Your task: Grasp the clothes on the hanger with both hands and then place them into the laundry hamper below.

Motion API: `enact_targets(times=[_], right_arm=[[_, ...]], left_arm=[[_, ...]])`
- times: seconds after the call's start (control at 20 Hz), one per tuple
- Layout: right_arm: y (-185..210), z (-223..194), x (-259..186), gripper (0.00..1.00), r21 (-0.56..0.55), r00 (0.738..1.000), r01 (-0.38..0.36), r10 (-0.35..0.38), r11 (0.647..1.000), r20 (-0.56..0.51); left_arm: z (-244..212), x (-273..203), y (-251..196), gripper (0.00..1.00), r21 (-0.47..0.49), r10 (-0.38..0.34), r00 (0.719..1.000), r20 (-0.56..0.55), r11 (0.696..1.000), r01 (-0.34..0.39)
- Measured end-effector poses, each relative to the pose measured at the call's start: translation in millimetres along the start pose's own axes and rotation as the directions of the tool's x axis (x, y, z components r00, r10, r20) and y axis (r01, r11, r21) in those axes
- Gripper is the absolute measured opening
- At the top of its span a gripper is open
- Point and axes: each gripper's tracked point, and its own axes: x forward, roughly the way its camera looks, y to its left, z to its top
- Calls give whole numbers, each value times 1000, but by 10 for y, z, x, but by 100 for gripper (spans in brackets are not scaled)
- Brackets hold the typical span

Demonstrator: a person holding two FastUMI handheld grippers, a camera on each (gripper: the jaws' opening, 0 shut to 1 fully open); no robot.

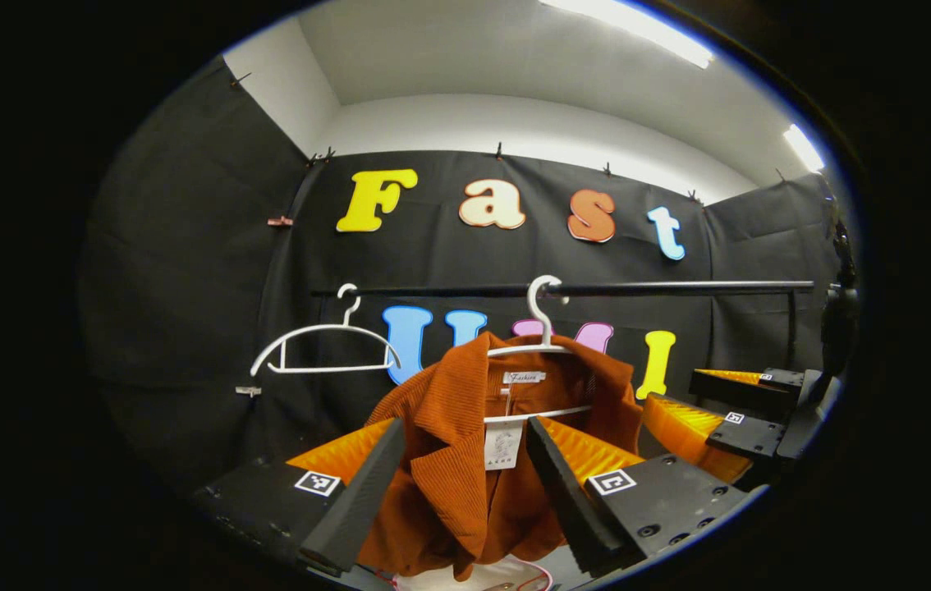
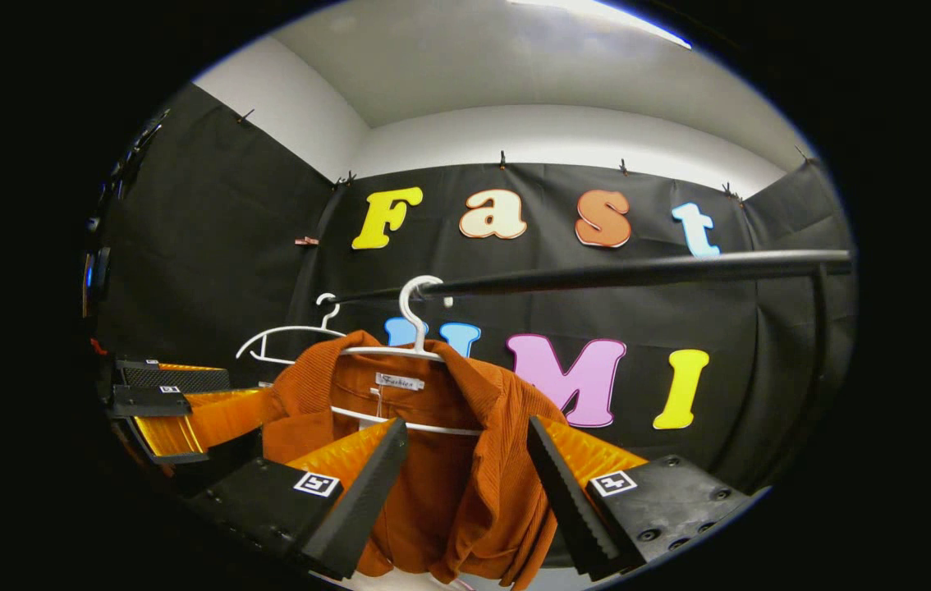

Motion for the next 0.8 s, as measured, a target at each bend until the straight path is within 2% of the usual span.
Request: enact_targets(times=[0.1,0.2,0.4,0.65,0.8], right_arm=[[-31,-189,202,95,30,999,-34,35,999,-32],[-143,-335,397,94,30,998,-37,39,999,-54],[-117,-626,597,95,48,990,-75,80,996,-116],[-127,-847,780,95,64,986,-73,81,995,-148],[-169,-872,908,95,75,987,-64,74,995,-146]], left_arm=[[-135,204,-5,94,12,23,1000,1,1000,-23],[-214,353,-50,94,39,34,999,5,999,-35],[-374,601,2,94,86,111,994,-11,990,-110],[-575,828,11,94,36,145,988,-50,989,-143],[-583,899,96,92,20,201,979,-28,980,-200]])
